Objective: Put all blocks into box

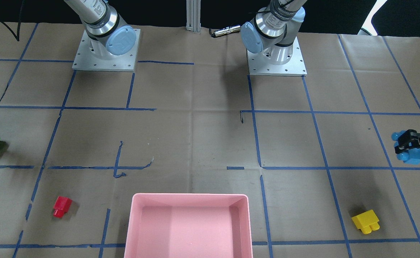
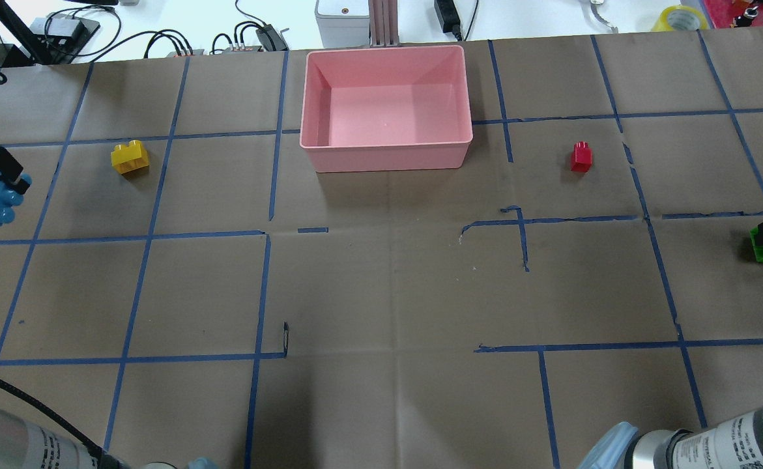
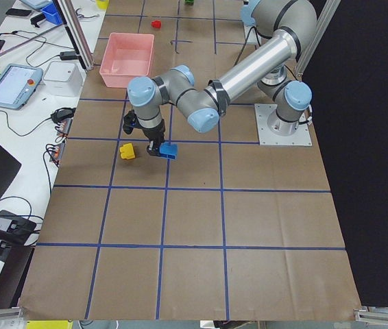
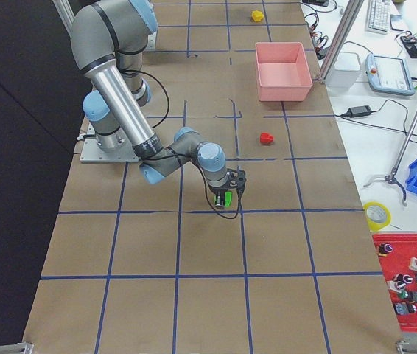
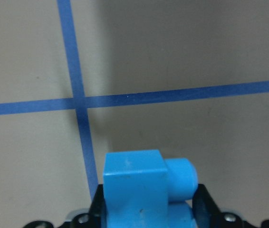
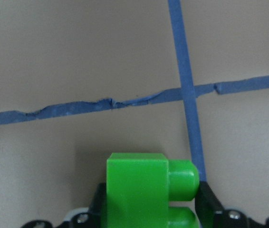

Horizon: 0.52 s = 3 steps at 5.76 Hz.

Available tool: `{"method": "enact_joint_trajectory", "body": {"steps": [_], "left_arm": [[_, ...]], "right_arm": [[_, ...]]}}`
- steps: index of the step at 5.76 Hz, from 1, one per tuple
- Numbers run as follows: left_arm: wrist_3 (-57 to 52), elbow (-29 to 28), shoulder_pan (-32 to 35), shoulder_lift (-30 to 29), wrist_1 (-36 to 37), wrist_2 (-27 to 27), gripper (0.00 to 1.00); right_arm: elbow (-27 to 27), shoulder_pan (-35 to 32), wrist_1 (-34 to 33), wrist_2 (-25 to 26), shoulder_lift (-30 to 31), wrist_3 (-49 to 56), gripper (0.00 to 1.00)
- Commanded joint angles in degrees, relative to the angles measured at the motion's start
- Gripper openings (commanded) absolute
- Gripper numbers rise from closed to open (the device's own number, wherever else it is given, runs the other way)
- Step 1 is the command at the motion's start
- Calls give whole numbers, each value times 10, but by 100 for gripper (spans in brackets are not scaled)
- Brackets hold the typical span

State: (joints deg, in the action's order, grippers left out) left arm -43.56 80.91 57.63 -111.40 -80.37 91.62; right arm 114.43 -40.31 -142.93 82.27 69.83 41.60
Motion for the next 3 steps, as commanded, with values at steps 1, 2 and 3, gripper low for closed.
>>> {"method": "enact_joint_trajectory", "body": {"steps": [1, 2, 3], "left_arm": [[104, -106, 89, -10, -92, -49, 0], [164, -155, 154, -32, -100, -53, 0], [268, -199, 218, -58, -104, -71, 0]], "right_arm": [[-41, -1, 43, -1, 31, 1, 9], [-72, -6, 66, -85, 55, 3, 7], [-97, -38, 66, -169, 68, 13, 6]]}}
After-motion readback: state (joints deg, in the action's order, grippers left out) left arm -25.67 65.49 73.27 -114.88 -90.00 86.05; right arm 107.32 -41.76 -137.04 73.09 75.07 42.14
